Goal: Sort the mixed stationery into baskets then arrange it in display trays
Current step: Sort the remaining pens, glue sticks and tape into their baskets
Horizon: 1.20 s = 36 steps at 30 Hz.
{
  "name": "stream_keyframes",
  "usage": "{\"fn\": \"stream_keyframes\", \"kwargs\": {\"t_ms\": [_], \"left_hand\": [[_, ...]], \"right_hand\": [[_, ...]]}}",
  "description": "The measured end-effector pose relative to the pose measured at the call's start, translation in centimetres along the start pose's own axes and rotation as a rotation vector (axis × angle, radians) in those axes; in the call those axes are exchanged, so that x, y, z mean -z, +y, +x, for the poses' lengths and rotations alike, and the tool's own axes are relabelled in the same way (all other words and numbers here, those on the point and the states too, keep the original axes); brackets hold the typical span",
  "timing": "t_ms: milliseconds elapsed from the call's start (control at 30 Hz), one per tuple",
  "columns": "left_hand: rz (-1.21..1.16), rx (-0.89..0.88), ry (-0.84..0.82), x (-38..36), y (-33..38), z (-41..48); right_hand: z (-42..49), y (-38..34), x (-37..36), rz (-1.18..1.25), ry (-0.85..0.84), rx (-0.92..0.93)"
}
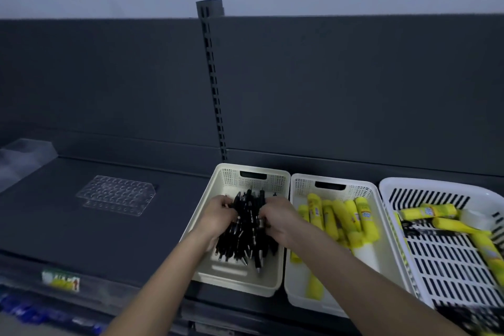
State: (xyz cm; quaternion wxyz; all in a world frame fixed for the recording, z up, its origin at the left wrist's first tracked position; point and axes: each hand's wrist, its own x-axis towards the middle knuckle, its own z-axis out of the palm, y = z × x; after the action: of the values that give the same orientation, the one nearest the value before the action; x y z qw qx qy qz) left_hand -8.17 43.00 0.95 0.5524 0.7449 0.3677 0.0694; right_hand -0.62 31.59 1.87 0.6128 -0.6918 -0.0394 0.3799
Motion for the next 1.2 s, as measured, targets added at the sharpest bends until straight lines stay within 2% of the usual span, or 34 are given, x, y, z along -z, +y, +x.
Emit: {"fn": "stream_keyframes", "kwargs": {"t_ms": [100,233,333,467,733,900,1000,1100,1200], "left_hand": [[-0.008,-0.029,0.037,-0.3,0.4,0.5],[0.132,-0.195,0.071,-1.8,2.4,0.2],[0.174,-0.327,0.015,-4.2,4.4,-0.8],[0.211,-0.423,-0.058,-8.4,6.5,-2.0],[0.185,-0.561,-0.221,-18.8,10.4,-4.9],[0.280,-0.622,-0.263,-24.3,11.3,-5.9],[0.315,-0.625,-0.242,-26.5,11.6,-6.3],[0.343,-0.570,-0.227,-28.3,11.8,-6.6],[0.392,-0.480,-0.183,-30.0,11.7,-6.8]], "right_hand": [[-0.4,-0.5,0.6,-0.037,0.049,0.026],[-1.3,-1.4,3.1,0.042,0.065,0.076],[-2.1,-1.8,6.7,0.099,0.124,0.107],[-4.1,-1.7,13.5,0.105,0.278,0.162],[-7.1,0.6,25.8,0.046,0.450,0.215],[-8.0,1.9,32.4,-0.010,0.472,0.198],[-7.8,2.4,35.5,-0.216,0.466,0.218],[-6.9,2.3,37.9,-0.711,0.427,0.312],[-5.6,1.7,39.1,-1.081,0.314,0.418]]}}
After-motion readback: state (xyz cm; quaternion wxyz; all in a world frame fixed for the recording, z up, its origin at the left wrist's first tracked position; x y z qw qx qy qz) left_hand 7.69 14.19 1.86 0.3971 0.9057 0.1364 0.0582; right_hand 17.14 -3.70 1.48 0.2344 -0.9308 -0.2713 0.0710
